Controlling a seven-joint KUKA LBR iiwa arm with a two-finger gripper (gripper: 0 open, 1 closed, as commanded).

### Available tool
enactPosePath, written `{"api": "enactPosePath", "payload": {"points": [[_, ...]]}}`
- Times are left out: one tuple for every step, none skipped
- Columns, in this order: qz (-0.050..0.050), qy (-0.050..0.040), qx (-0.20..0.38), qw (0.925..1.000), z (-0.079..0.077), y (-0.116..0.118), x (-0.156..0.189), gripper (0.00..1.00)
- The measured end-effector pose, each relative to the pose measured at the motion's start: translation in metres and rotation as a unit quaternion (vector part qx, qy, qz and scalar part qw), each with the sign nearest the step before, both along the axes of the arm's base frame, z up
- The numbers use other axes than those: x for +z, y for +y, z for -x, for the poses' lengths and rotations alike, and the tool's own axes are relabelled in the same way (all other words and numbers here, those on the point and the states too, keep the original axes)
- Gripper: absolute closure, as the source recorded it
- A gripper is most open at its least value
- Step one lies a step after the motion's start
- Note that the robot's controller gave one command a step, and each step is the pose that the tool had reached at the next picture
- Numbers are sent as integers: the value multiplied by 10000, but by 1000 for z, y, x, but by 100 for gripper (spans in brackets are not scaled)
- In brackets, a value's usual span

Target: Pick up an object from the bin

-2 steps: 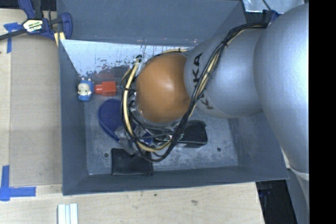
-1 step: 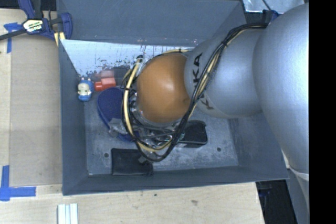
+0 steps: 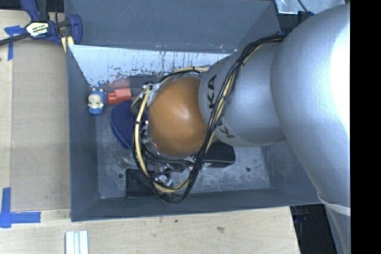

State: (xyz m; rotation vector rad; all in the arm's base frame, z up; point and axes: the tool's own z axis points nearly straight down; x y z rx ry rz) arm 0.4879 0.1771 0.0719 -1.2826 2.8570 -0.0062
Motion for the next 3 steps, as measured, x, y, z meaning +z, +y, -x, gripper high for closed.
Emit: {"api": "enactPosePath", "payload": {"points": [[-12, 31, -20, 10000, 2, 1, -1, 100], [-19, -10, -131, 9999, -36, -11, 109, 100], [-14, 17, -547, 9985, -40, -34, 146, 100]]}}
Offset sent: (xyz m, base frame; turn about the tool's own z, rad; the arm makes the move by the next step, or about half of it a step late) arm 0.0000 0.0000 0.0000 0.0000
